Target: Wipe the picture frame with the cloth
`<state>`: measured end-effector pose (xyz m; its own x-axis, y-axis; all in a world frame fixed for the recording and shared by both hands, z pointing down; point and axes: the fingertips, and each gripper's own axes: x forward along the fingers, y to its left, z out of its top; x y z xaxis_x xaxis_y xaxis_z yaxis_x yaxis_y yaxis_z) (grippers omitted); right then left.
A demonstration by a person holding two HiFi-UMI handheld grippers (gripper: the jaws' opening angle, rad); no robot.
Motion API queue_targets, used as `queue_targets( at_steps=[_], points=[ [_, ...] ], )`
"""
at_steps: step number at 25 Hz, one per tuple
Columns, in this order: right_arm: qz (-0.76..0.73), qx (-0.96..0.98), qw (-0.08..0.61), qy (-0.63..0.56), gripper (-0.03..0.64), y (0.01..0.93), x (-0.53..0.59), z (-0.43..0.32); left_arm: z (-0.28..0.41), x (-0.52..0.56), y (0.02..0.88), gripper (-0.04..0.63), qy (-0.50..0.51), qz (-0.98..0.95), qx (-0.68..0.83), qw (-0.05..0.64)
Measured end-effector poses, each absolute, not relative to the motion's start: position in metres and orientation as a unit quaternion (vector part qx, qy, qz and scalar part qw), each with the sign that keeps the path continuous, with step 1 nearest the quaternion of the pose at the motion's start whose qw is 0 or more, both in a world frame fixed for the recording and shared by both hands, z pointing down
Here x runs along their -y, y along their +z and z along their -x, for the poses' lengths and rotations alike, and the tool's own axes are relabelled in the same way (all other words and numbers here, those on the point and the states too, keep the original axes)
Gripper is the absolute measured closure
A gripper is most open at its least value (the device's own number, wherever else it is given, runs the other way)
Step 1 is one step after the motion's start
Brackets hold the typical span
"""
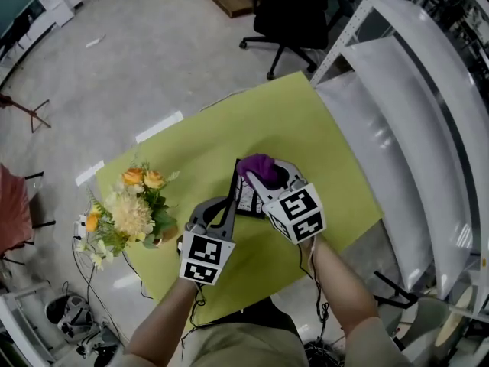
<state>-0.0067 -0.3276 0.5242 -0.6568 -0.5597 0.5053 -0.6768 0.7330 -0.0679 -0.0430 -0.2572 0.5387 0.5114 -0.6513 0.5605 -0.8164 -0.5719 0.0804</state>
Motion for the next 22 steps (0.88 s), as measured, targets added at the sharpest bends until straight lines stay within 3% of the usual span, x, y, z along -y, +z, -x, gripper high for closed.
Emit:
queue_targets(
  at_steps=[12, 22],
  points=[
    [-0.318, 0.902, 0.264, 0.126, 0.505, 0.596, 0.349, 0.037, 0.047, 0.255, 0.623, 0.588, 0.307, -0.83, 0.411, 0.217],
    [-0.299, 0.877, 0.357, 0.118, 0.506, 0.633, 0.342, 0.031, 0.048, 0.253, 0.633, 0.588, 0.281, -0.836, 0.402, 0.246]
  ],
)
